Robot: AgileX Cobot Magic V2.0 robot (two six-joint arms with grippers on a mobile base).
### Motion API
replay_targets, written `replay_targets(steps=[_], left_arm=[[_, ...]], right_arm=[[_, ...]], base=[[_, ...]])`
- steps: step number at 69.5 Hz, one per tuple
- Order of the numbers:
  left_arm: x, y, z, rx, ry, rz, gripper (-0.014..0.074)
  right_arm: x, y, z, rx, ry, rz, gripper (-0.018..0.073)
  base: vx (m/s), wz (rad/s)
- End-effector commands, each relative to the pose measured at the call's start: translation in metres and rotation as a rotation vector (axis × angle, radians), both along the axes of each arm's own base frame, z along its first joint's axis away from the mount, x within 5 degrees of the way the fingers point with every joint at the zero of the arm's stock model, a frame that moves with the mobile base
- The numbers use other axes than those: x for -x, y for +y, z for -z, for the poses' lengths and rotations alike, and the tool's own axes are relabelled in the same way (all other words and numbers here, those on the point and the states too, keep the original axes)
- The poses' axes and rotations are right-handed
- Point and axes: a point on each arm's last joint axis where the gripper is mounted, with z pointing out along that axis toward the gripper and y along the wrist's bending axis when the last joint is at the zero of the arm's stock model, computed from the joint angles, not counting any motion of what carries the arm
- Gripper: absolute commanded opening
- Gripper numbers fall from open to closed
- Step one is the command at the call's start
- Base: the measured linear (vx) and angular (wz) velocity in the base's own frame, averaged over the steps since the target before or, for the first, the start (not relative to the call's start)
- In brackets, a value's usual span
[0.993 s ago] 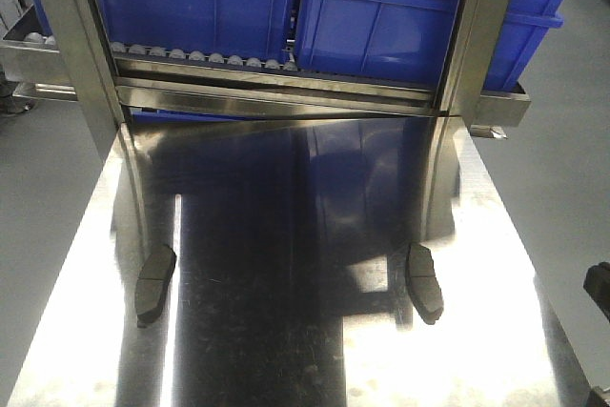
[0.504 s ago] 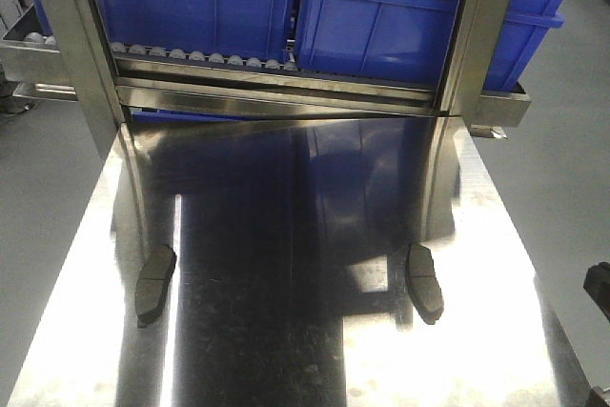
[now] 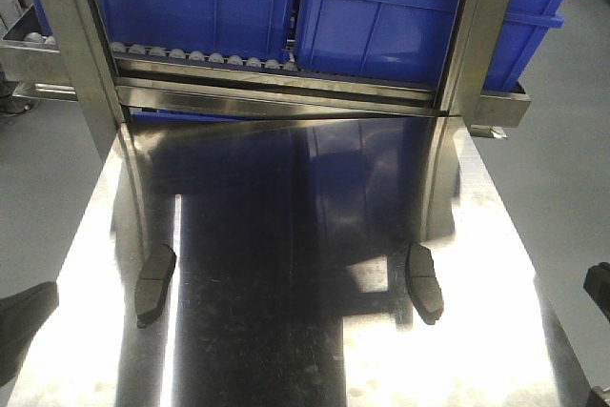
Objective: Move and align brake pads A on conveyor
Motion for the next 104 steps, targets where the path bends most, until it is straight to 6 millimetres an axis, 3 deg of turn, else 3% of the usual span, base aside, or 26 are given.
replay_targets(steps=[1,24,44,66,92,104], left_arm=[[-0.026,-0.011,-0.017,-0.004,0.008,-0.011,0.0659],[-0.131,-0.055,-0.015,-0.174,0.345,-0.058,0.0607],[-0.203,-0.085,0.025,-0.367,0.601,-0.033,0.0593],[-0.223,-0.095,0.074,-0.409,0.711,-0.017,0.0593],[-0.225,-0.102,0.078,-0.331,0.703,-0.012,0.0593],[-0.228,-0.096,0.082,-0.301,0.730,-0.037,0.0593]], right_arm=[[-0.002,0.000,-0.016,-0.018,-0.095,0.007,-0.0006],[-0.002,0.000,-0.016,-0.018,-0.095,0.007,-0.0006],[-0.002,0.000,-0.016,-0.018,-0.095,0.007,-0.0006],[-0.002,0.000,-0.016,-0.018,-0.095,0.007,-0.0006],[-0.002,0.000,-0.016,-0.018,-0.095,0.007,-0.0006],[-0.002,0.000,-0.016,-0.018,-0.095,0.007,-0.0006]], base=[[0.00,0.00],[0.00,0.00],[0.00,0.00],[0.00,0.00],[0.00,0.00],[0.00,0.00]])
